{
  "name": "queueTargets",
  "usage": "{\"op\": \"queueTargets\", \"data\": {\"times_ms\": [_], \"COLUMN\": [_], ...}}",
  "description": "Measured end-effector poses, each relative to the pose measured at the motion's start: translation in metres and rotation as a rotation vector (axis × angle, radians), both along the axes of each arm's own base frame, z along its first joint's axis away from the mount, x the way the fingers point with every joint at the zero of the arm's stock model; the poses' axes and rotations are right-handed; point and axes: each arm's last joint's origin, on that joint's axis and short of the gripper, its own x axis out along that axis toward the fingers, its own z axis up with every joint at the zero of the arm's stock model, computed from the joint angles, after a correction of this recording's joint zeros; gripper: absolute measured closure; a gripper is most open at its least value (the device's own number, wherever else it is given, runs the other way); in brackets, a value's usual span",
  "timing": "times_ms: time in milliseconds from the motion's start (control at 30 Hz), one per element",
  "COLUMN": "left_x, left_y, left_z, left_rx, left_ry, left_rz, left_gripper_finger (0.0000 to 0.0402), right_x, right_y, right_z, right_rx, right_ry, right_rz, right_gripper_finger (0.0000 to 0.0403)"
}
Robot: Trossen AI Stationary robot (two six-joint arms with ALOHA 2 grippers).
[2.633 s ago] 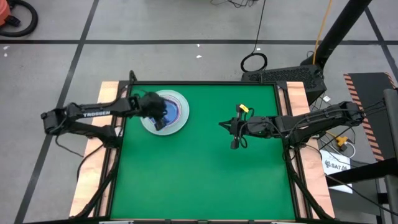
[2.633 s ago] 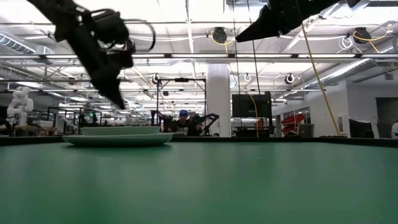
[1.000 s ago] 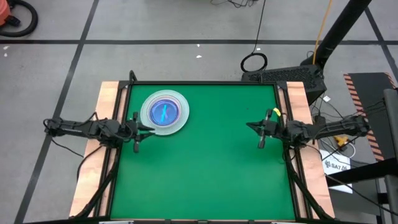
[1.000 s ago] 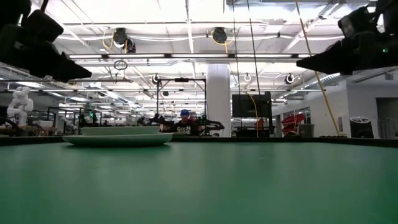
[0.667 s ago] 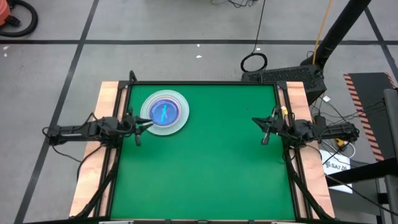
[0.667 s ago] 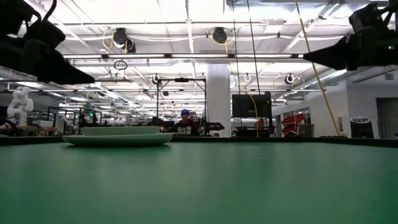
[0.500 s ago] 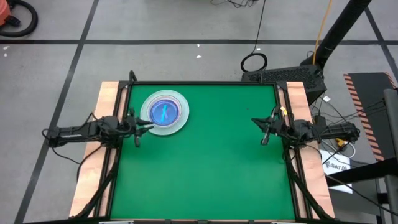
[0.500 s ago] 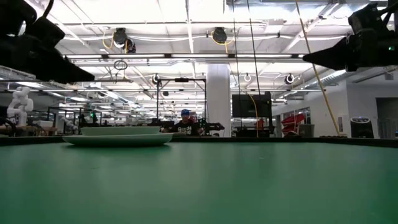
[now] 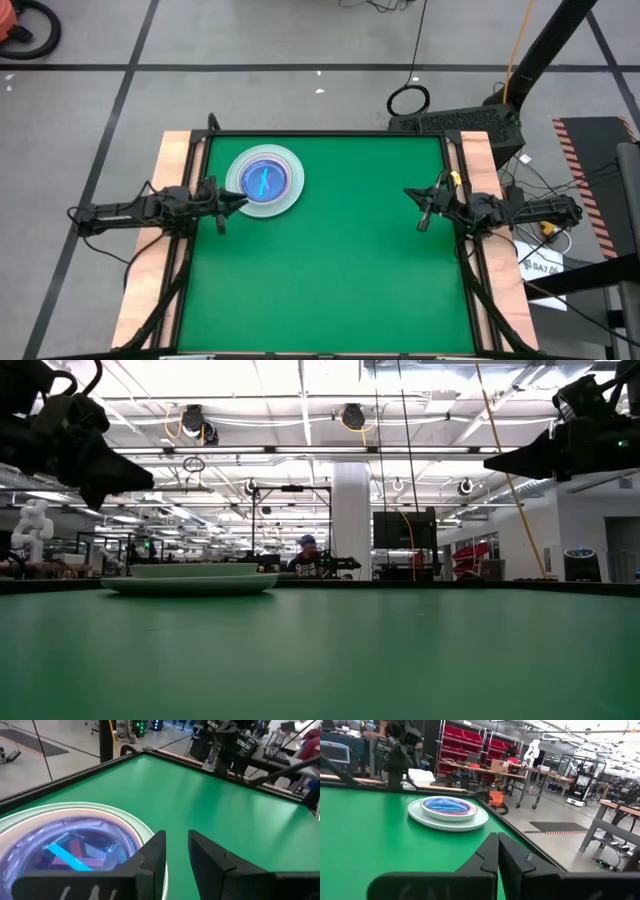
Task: Stack plastic plates
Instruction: Return to Home Position
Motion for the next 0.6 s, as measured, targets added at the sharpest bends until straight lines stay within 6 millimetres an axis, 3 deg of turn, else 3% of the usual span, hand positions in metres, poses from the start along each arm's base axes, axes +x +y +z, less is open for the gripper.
{"op": "queueTargets", "data": {"times_ms": [600], "left_x": [-0.0001], "left_y": [0.0000], "left_z": [-0.0003], "left_rx": [0.003], "left_ry": [0.005], "left_rz": [0.000], "left_gripper_finger": [0.0314], "right_x": [0.0000], "right_y": [0.0000], "right_z": [0.0004], "right_rx": [0.001], "right_ry": [-0.005], "right_rz": [0.001], "right_gripper_finger": [0.0403]}}
